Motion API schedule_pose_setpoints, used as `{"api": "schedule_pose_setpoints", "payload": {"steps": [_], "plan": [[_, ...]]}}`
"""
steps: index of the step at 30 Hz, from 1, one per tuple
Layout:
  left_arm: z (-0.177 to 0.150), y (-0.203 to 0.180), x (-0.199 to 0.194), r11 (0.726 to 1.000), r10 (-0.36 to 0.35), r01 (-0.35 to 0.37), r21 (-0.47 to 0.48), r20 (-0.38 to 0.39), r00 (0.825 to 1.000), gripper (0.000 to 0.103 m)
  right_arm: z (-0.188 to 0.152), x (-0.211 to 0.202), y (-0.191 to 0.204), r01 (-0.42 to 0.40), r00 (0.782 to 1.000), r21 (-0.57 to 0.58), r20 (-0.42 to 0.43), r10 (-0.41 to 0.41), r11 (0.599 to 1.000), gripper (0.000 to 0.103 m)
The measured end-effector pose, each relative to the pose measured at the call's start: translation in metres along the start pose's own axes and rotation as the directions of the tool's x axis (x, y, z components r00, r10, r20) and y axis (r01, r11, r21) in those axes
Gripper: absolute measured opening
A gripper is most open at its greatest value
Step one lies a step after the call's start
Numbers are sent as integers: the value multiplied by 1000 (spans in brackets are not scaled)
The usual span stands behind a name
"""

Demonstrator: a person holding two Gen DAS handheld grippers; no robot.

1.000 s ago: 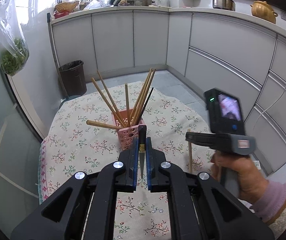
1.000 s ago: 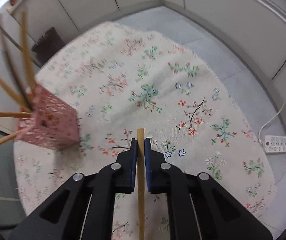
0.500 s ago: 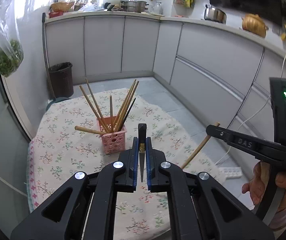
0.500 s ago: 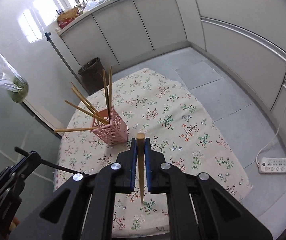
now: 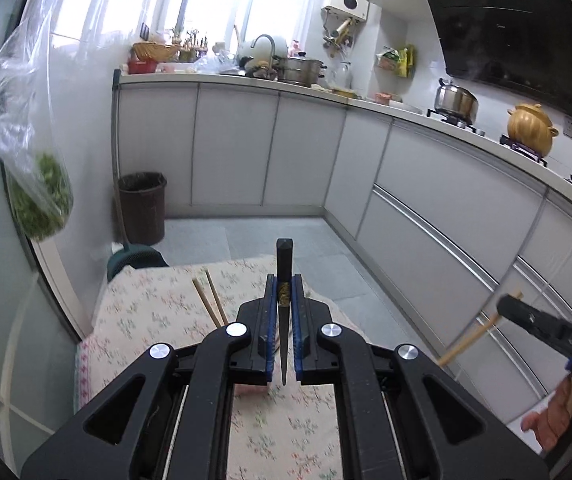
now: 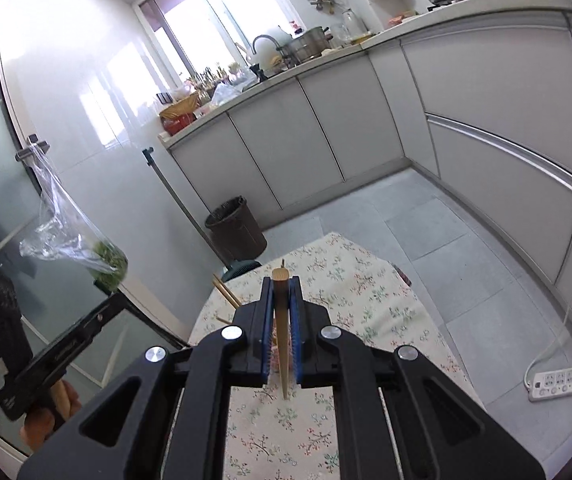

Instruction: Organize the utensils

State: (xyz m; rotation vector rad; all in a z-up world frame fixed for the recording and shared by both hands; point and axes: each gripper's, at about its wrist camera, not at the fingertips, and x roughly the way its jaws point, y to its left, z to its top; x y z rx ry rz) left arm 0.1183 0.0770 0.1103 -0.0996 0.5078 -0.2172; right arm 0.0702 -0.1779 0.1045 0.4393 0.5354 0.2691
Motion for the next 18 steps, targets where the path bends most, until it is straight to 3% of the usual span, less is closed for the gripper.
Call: {"api": "schedule_pose_setpoints", "payload": {"steps": [4,10,13,14,18], "plan": [[7,10,30,998,62,-62,-2,-13,998,6,3,14,0,-4,1000,-14,-18,4,1000,8],[-17,32,86,988,150,-151,-18,-52,987,7,-1,36,-4,6,999,-27,-40,-7,1000,8],[-35,39,105,993,113,-116,-38,-65,991,12,-4,48,-5,10,999,-23,-53,-12,1000,8],[-40,41,107,990,138,-140,-35,-65,988,12,-4,51,-4,9,998,-23,-56,-11,1000,8],[-39,54,96,990,124,-128,-67,-54,991,12,-4,55,2,4,999,-36,-51,-6,999,8]]}}
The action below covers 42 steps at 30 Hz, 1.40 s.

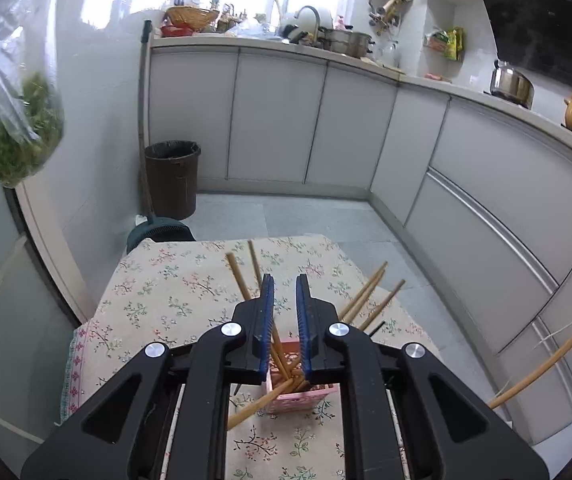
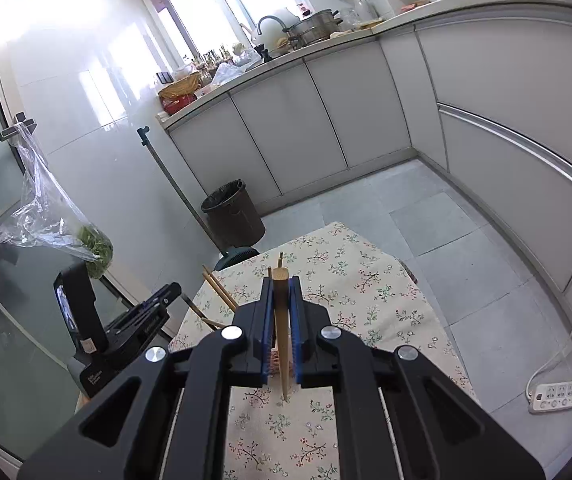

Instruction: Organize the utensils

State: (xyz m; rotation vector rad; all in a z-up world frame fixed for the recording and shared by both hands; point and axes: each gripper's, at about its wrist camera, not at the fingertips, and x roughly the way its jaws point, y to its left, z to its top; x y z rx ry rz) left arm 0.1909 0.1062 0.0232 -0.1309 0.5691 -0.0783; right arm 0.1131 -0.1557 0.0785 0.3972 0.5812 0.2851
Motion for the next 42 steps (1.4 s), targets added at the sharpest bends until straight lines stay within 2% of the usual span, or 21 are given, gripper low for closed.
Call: {"api": "schedule_pose_setpoints", "payload": {"steps": [5,9,13,15,16,17,18,19,21,23,24,25,28,30,33,34,35,38,39,41,42], "plan": [[16,25,-24,998,12,-11,-54,11,1000,13,2,-4,7,-21,1000,-3,17,21,1000,8],[26,40,-34,997,8,-9,-80,-8,1000,33,3,-7,10,-21,999,-13,25,21,1000,8],[31,51,-34,995,16,-21,-94,-56,998,37,4,-9,9,-25,999,-9,30,25,1000,8],[30,82,-22,977,-4,-28,-212,-149,989,47,3,-10,6,-20,999,-4,28,20,1000,8],[25,102,-18,953,-47,-8,-302,-174,984,48,2,-10,3,-20,999,4,25,20,1000,8],[16,122,-11,914,-111,21,-406,-199,974,53,2,-10,1,-23,1000,12,21,23,1000,8],[-4,149,2,833,-209,44,-551,-241,948,60,1,-10,-1,-26,1000,16,17,26,1000,8],[-22,164,17,778,-260,20,-628,-293,920,61,0,-10,-3,-29,999,21,15,29,999,8],[-61,190,49,721,-284,-84,-688,-404,870,61,-1,-7,-4,-36,999,32,14,36,999,8],[-87,213,72,700,-229,-222,-679,-508,831,61,-3,-4,-5,-44,999,40,-1,44,998,8],[-98,227,86,710,-164,-306,-635,-571,804,61,-5,-3,-4,-48,999,40,-5,48,998,8],[-103,235,92,707,-113,-361,-608,-601,791,61,-5,-2,-4,-49,999,37,-4,49,998,8],[-117,260,113,654,11,-495,-572,-648,762,61,-8,2,-3,-37,999,15,0,37,999,8],[-118,267,124,631,56,-531,-566,-650,758,61,-9,7,-5,-39,999,17,-15,40,999,8],[-114,265,146,629,80,-553,-547,-662,745,59,-11,19,-13,-40,998,26,-47,41,999,8],[-117,262,150,635,94,-565,-527,-673,733,57,-11,21,-15,-36,998,26,-55,37,999,8],[-115,258,157,646,139,-594,-479,-692,709,57,-12,24,-16,-32,998,26,-61,33,999,8],[-107,240,169,698,247,-627,-346,-706,664,27,-14,29,-23,-23,997,32,-78,25,999,8],[-106,232,172,726,248,-605,-326,-696,673,13,-14,31,-25,-21,996,36,-85,24,999,8],[-107,226,169,749,259,-587,-307,-681,685,11,-15,32,-28,-17,996,36,-92,21,999,8],[-107,225,165,767,216,-540,-346,-653,726,9,-15,32,-29,-16,996,38,-92,19,999,8]]}}
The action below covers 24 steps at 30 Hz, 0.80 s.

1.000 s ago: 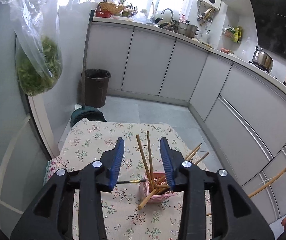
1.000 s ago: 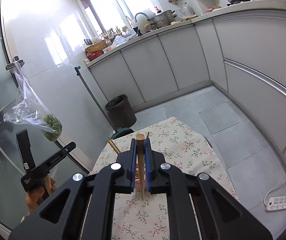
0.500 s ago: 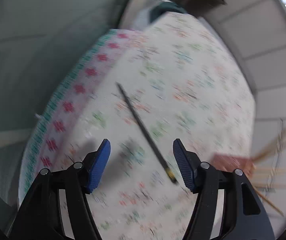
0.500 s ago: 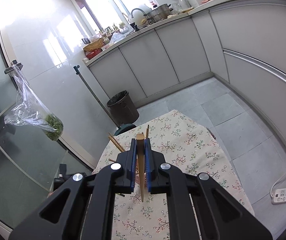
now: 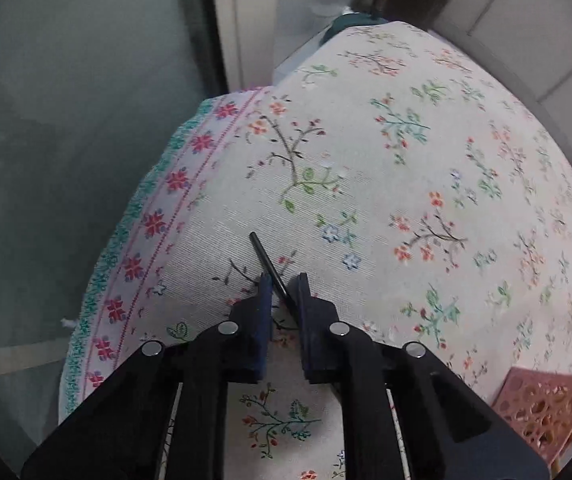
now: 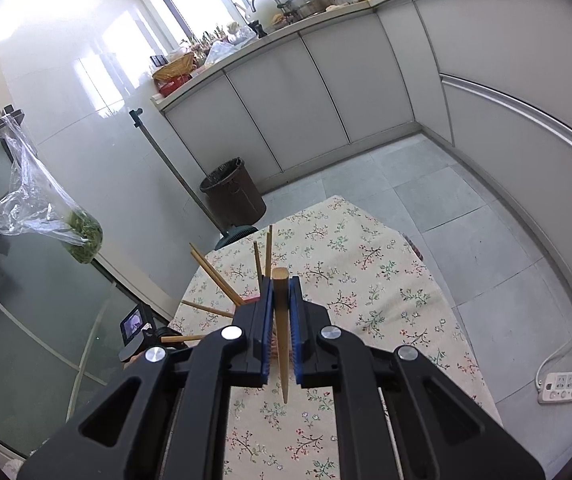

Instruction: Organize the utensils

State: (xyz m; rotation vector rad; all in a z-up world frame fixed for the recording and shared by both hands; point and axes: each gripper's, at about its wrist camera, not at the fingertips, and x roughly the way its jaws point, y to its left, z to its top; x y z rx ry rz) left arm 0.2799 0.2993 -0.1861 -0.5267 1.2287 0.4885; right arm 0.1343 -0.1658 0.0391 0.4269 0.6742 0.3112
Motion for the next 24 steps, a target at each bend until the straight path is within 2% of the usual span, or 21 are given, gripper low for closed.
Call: {"api": "schedule_pose_setpoints", "payload": {"steps": [3,5,10,15,17,18,19,20,21,22,23,24], "plan": [[-4,7,-20,994,-111,111,25,24,993,6,-1,-2,-1,-6,1000,7,-6,6,1000,8],[-6,7,-42,988,-135,128,87,74,988,6,-1,-5,-1,-11,1000,8,-1,11,1000,8],[-23,7,-128,954,-254,211,213,201,946,5,1,-12,5,-31,999,3,9,31,1000,8],[-41,4,-202,934,-294,195,300,331,897,4,-1,-16,11,-46,999,-6,4,46,999,8],[-45,-6,-218,924,-306,191,333,340,889,4,-1,-17,11,-54,999,-1,2,54,999,9],[-44,-13,-219,911,-306,193,363,285,908,4,-1,-17,11,-57,998,1,0,57,998,9],[-38,-23,-206,897,-298,208,390,186,936,5,-2,-17,11,-59,998,4,-3,59,998,9],[-34,-22,-193,896,-282,219,386,113,953,9,-2,-16,11,-62,998,9,-7,62,998,9],[-29,-24,-166,914,-237,212,346,32,971,18,-3,-15,11,-65,998,11,-11,65,998,9],[-26,-22,-145,932,-194,181,315,9,981,27,-4,-14,12,-66,998,11,-18,66,998,9],[-21,-20,-120,950,-143,143,279,-18,989,41,-5,-13,12,-63,998,10,-19,63,998,9],[-12,-17,-90,967,-100,110,229,-54,994,42,-6,-13,13,-60,998,9,-19,60,998,9]]}}
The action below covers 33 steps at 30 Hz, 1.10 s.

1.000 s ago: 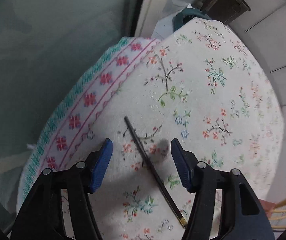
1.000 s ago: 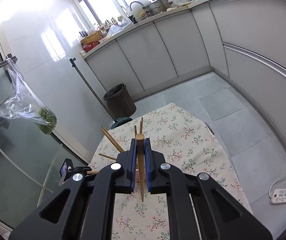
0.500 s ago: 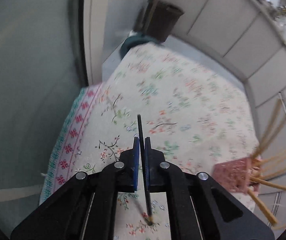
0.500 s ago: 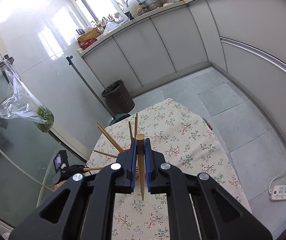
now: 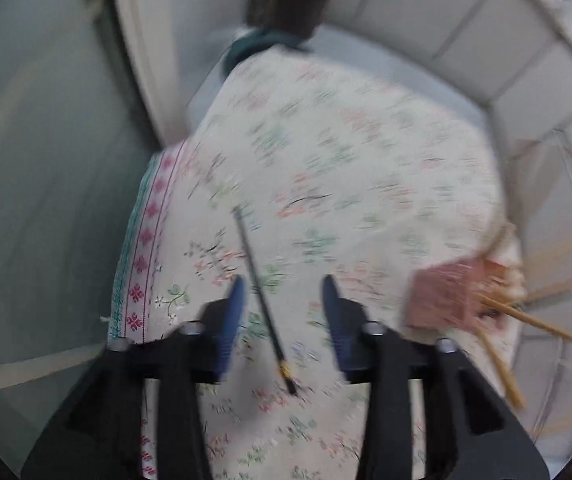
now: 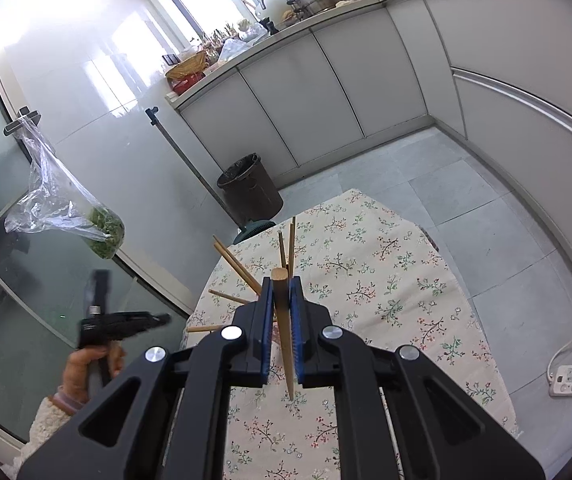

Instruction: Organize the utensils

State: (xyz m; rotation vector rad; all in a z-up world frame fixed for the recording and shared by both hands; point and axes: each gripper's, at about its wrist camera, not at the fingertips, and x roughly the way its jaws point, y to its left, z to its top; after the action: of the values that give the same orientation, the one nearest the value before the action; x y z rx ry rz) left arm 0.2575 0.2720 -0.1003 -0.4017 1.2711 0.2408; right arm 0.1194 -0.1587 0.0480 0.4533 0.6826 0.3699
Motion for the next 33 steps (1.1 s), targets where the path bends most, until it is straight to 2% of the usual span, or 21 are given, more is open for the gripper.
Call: {"api": "schedule_pose_setpoints", "payload": {"steps": [2,4,6,9,10,12,14,15,18,20,23,26,29,33], "plan": [[11,10,31,998,-8,6,-65,-42,999,42,0,2,-2,13,1000,-3,1,-13,1000,9],[23,15,54,994,11,-15,-107,-35,999,42,1,4,-6,36,999,-11,7,-36,999,9],[31,13,69,992,61,-65,-105,-36,997,42,3,10,-13,55,998,-4,5,-55,998,9],[31,13,95,986,55,-68,-151,-86,995,42,5,23,-21,58,998,15,-25,-57,998,10],[30,9,95,987,79,-88,-134,-68,995,42,5,28,-24,61,997,18,-39,-61,998,10],[27,-3,95,985,153,-156,-71,-47,987,29,5,33,-26,67,997,19,-50,-66,998,10],[24,-9,92,987,150,-152,-55,-31,988,9,4,35,-26,70,996,19,-53,-68,997,10],[23,-9,91,988,137,-139,-64,-32,990,4,4,34,-26,69,996,19,-53,-68,997,10],[16,-7,87,991,118,-119,-58,-22,993,4,4,27,-25,67,997,20,-39,-66,998,10],[6,-5,78,996,83,-83,-43,4,997,4,4,22,-24,60,998,20,-30,-60,998,10],[-11,-5,48,995,92,-94,26,78,993,4,4,17,-23,51,998,22,-30,-51,998,11],[-30,-9,6,990,94,-110,86,170,981,4,3,13,-20,35,999,19,-33,-34,999,11],[-45,-9,-42,988,59,-93,120,266,962,4,1,6,-14,17,1000,8,-26,-17,1000,11],[-48,-15,-106,985,-2,-67,157,399,917,4,0,-1,-7,-5,1000,5,-13,5,1000,11]]}}
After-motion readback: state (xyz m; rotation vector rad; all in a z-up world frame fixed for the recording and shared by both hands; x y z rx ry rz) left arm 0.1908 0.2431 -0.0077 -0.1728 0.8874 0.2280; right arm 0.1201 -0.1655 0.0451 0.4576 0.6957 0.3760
